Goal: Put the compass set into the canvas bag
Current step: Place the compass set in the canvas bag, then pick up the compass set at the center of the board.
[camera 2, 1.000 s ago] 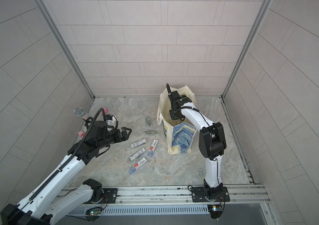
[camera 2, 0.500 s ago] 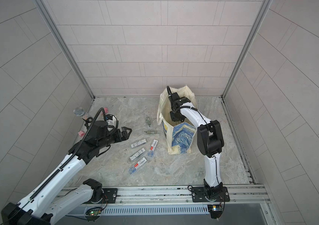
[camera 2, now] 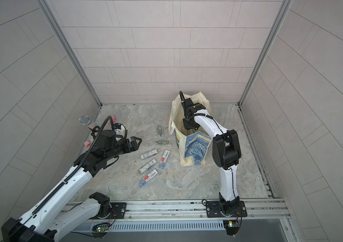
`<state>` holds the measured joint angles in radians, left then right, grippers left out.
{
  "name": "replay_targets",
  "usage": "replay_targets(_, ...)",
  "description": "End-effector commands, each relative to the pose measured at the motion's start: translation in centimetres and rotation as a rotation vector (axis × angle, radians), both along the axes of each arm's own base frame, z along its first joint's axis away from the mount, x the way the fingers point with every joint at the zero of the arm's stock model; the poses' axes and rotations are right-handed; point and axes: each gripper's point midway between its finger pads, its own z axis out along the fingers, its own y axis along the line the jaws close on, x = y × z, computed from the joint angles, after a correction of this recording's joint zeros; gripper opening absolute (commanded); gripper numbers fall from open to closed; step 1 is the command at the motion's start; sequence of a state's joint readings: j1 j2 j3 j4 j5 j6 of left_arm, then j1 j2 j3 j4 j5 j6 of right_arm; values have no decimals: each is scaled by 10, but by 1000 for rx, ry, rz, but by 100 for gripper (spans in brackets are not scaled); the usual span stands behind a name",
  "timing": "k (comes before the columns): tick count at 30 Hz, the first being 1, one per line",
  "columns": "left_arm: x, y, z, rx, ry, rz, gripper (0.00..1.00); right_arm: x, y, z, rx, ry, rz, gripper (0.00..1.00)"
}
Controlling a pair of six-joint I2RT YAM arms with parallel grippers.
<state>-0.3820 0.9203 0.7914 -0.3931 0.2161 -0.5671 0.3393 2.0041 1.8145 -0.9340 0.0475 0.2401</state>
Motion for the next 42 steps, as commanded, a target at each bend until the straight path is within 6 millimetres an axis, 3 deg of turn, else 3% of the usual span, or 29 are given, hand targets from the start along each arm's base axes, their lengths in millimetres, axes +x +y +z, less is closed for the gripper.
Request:
replay_targets(1,2,1,-2,-1,-5,8,94,-4,-7,48,4,-83,-10,41)
replay_targets(8,2,2,-4,3,0,10,94,-12,-6,106,47,-203,25,42)
replay_targets(14,1,1,-13,19,27,3,95,-25,-6,174,122,-405,54,44)
replay_targets(19,0,-6,-31,59,86,-61,97,-47,-3,227,211,-523,76,45)
replay_targets(23,0,-12,-57,93,160,-113,97,-66,9,251,297,-589,120,46)
replay_targets(27,-3,-14,-91,147,297,-135,98,-80,21,258,328,-613,165,47)
replay_targets(31,-4,-15,-110,253,350,-175,98,-85,25,253,331,-604,179,48)
replay_targets(37,-12,-47,-128,424,365,-460,98,-85,29,251,348,-603,189,48)
replay_targets(42,2,-33,-138,666,458,-543,99,-86,36,249,366,-590,215,48)
